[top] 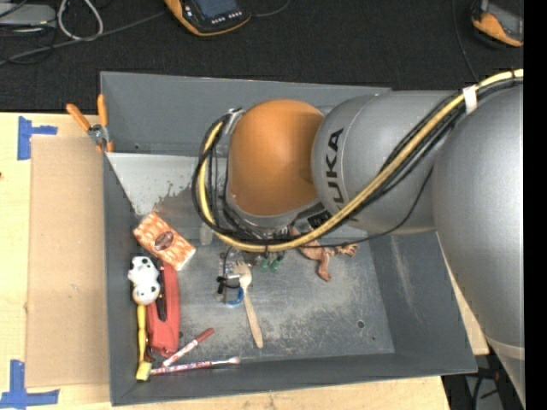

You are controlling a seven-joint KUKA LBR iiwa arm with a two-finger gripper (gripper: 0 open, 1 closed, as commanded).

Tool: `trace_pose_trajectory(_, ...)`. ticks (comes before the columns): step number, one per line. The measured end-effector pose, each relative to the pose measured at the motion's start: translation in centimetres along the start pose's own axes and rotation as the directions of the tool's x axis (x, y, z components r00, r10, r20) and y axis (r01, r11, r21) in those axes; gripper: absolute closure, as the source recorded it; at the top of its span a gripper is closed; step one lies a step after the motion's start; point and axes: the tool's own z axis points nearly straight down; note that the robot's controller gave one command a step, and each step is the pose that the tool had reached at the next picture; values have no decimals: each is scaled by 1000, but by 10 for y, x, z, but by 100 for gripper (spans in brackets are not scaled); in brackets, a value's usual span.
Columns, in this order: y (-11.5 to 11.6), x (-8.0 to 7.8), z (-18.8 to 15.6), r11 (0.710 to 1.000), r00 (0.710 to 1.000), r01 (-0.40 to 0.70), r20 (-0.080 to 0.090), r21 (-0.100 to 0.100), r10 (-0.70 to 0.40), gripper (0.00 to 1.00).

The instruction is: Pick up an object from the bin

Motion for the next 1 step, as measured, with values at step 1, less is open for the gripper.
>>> trace_pose_trajectory(1, -52, 51, 13, 991, 991, 130, -4, 1, -130, 0)
